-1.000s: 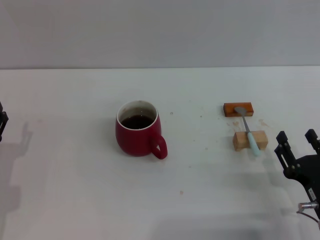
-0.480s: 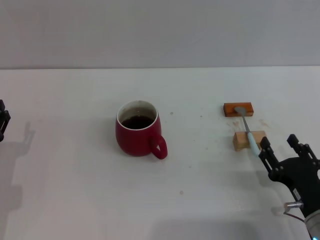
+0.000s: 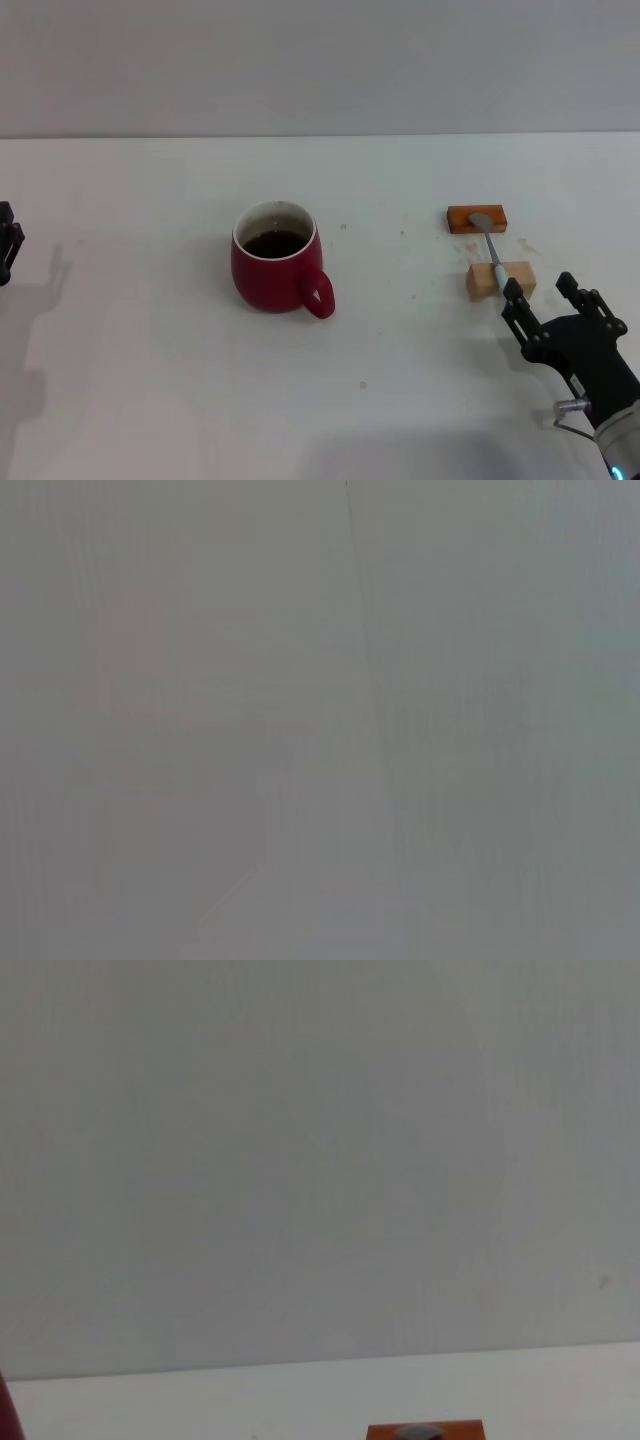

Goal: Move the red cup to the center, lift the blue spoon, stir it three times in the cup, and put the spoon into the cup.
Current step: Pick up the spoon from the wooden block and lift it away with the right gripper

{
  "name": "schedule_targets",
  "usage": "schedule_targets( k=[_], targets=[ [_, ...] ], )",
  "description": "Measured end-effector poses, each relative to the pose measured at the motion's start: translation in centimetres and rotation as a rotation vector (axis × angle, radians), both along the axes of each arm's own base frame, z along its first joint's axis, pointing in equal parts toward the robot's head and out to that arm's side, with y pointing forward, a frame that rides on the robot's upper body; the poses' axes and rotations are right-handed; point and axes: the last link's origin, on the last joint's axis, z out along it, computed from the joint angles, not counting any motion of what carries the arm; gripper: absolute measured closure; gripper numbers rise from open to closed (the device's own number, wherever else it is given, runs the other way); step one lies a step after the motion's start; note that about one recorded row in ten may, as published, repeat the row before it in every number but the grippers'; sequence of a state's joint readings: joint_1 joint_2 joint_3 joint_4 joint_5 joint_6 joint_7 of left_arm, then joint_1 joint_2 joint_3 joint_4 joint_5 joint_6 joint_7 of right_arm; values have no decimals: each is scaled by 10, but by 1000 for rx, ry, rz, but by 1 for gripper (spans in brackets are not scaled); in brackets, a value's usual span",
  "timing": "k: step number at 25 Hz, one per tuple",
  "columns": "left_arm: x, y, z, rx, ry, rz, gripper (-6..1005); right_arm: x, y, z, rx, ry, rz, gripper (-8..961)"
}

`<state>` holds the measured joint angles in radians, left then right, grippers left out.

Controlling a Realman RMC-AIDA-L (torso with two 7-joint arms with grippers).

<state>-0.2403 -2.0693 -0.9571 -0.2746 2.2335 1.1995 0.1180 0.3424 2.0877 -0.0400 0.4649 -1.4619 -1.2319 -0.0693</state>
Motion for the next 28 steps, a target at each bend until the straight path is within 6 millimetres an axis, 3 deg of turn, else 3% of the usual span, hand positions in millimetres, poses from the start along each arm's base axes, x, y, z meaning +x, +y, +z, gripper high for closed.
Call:
schedule_targets(
  k=[28],
  targets=[
    [2,4,1,-1,3,-8,166,-5,13,-11,-75,-16,-12,295]
  ],
)
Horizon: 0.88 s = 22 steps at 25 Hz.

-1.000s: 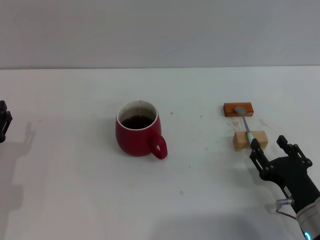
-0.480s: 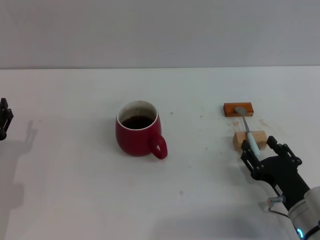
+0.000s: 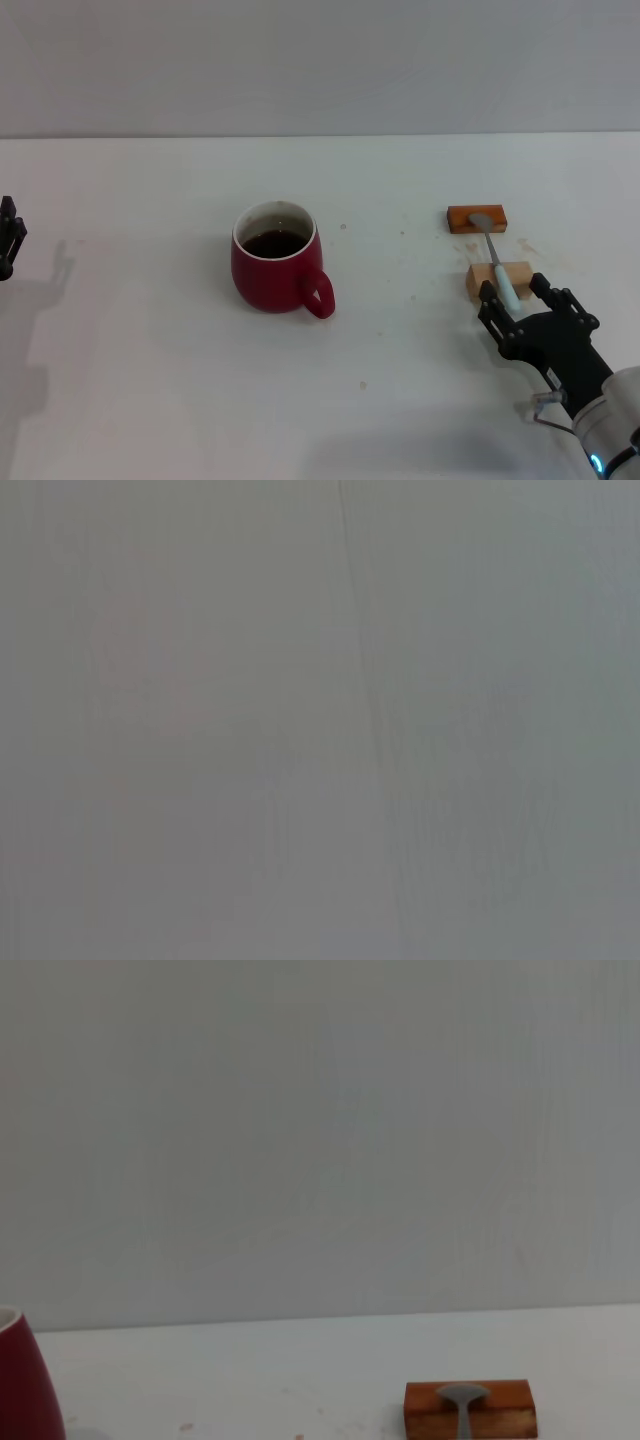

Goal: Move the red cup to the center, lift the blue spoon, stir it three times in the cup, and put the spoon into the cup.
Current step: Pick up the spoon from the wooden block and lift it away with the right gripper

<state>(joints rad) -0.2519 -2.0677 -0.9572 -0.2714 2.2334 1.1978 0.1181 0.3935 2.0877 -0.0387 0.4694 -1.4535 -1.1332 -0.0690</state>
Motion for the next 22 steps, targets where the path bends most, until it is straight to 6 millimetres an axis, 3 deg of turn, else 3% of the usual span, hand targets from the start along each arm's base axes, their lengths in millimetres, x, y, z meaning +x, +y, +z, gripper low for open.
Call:
schedule_targets(
  k=[22],
  targets=[
    [0,0,0,-1,0,1,165,1,1,-1,-9,-3,-7,296]
  ],
)
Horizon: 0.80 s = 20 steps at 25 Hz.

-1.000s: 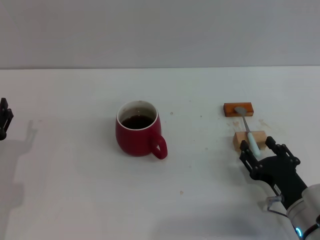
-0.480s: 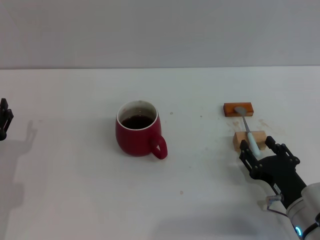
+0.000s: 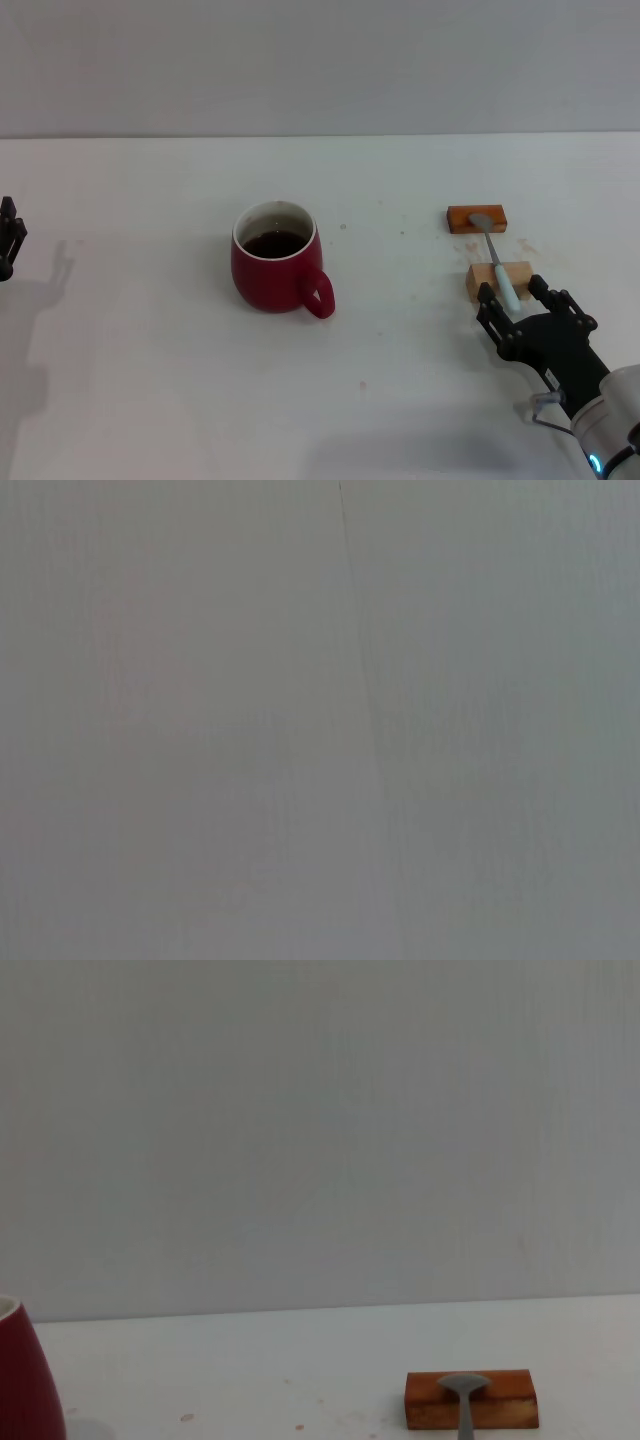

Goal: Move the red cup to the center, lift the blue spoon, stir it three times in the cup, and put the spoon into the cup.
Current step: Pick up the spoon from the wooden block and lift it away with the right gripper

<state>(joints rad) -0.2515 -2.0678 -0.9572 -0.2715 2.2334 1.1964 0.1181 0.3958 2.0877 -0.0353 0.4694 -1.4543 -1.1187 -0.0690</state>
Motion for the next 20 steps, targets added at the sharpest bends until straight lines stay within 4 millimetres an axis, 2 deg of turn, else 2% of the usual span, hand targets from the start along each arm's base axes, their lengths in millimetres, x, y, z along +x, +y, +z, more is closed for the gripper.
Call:
schedule_targets(
  k=[7,20],
  targets=[
    [0,0,0,0,0,1,165,0,-1,0,-3,-1,2,296],
    [0,-1,-1,-3,1,1,165,1,-1,-2,-16,18,-7,501]
  ],
)
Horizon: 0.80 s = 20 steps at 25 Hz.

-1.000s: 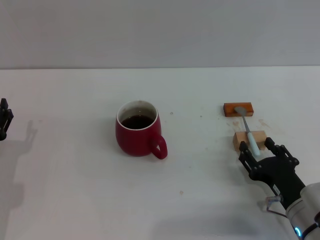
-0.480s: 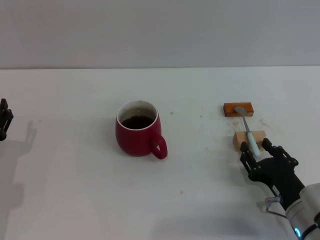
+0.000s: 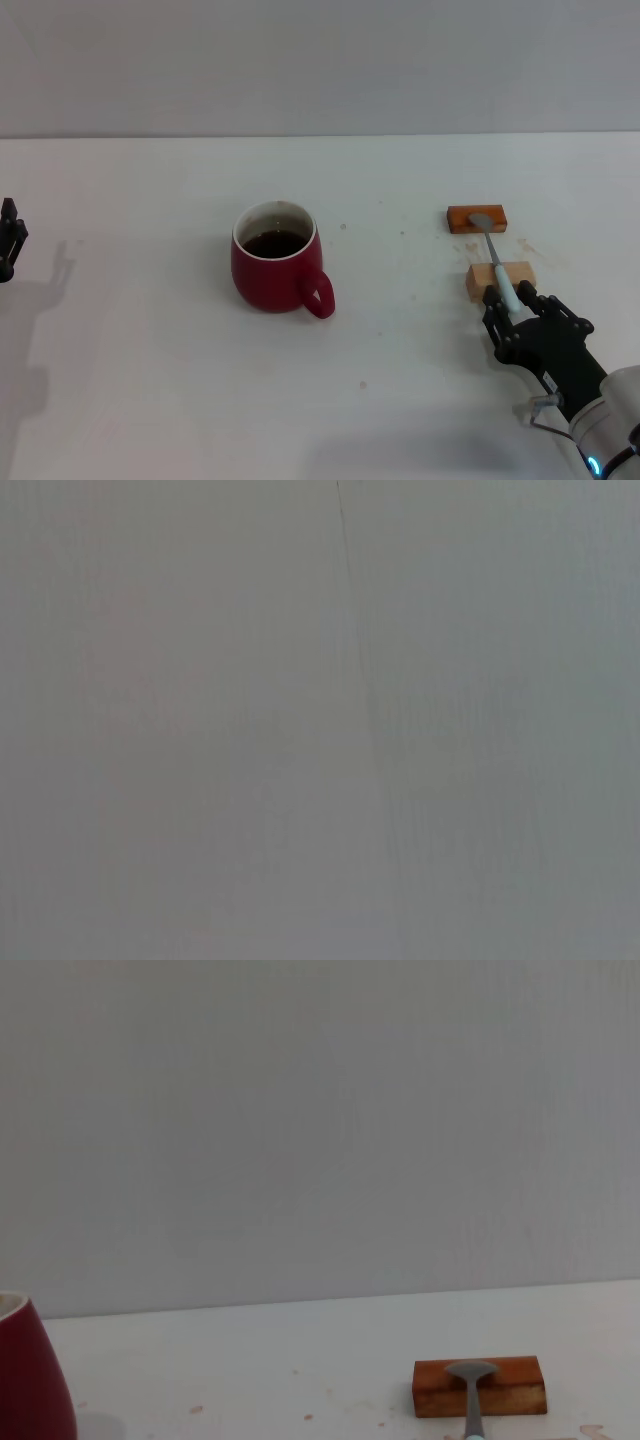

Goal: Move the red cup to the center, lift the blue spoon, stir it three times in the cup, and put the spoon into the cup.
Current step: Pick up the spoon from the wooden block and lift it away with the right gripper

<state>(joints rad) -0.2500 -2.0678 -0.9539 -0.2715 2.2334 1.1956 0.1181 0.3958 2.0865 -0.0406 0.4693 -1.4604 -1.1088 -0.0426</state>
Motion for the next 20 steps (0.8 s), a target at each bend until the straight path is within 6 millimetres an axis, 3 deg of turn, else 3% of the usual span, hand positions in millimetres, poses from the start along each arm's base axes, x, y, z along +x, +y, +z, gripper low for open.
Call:
schedule_targets(
  k=[20],
  targets=[
    [-1,-2,-1,-5,2,4,165,-1,0,1,3,2,5,563]
  ],
)
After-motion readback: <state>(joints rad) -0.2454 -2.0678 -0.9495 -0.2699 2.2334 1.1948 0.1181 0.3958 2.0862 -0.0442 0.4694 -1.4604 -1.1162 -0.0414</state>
